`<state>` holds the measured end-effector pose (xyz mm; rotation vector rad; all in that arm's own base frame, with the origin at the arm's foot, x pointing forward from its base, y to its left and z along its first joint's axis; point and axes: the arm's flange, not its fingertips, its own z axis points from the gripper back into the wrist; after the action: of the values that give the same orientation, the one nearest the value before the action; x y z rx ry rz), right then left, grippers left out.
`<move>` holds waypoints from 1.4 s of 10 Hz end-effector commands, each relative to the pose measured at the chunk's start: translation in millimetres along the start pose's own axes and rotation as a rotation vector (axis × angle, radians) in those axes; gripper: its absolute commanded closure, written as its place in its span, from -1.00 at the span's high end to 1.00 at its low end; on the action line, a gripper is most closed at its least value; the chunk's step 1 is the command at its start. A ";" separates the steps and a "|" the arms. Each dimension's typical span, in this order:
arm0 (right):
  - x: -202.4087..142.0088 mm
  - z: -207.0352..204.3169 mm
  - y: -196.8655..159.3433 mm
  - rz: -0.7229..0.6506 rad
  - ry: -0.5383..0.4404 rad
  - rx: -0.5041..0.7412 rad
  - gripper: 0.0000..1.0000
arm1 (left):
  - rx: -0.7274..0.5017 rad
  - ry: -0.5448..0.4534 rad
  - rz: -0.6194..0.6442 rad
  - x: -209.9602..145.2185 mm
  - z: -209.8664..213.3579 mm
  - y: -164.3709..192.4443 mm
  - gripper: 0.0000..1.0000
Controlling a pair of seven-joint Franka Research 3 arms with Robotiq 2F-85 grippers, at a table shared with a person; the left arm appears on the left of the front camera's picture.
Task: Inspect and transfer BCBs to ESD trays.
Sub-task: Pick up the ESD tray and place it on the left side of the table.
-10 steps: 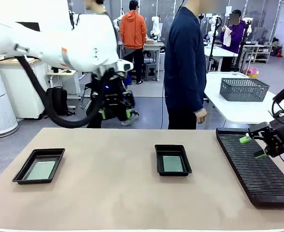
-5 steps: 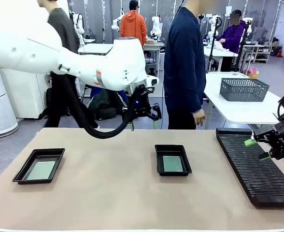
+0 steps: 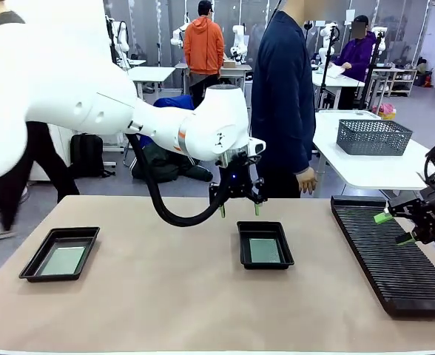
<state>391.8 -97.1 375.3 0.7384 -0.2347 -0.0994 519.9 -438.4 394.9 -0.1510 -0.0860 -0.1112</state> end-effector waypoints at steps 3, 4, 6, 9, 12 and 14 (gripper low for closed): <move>-1.9 0.6 -0.1 -0.002 -0.002 0.004 1.00 | 0.043 -0.003 0.051 1.4 -30.8 -8.9 1.00; -1.9 0.6 -0.1 -0.002 -0.002 0.004 1.00 | 0.043 -0.002 0.061 -0.3 -37.0 -8.6 1.00; -1.9 0.6 -0.1 -0.002 -0.002 0.004 1.00 | 0.055 -0.007 0.084 -1.9 -53.5 -7.3 1.00; -1.9 0.6 -0.1 -0.002 -0.002 0.004 1.00 | 0.068 0.008 0.093 -6.4 -69.8 -5.5 1.00; -1.9 0.6 -0.1 -0.002 -0.002 0.004 1.00 | 0.078 -0.005 0.112 -5.4 -76.4 -0.1 1.00; -1.9 0.6 -0.1 -0.002 -0.002 0.004 1.00 | 0.098 -0.007 0.123 -7.4 -77.3 1.4 1.00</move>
<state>391.8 -97.1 375.4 0.7383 -0.2348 -0.0994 524.6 -448.5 320.4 -0.0946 -0.0505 -0.0151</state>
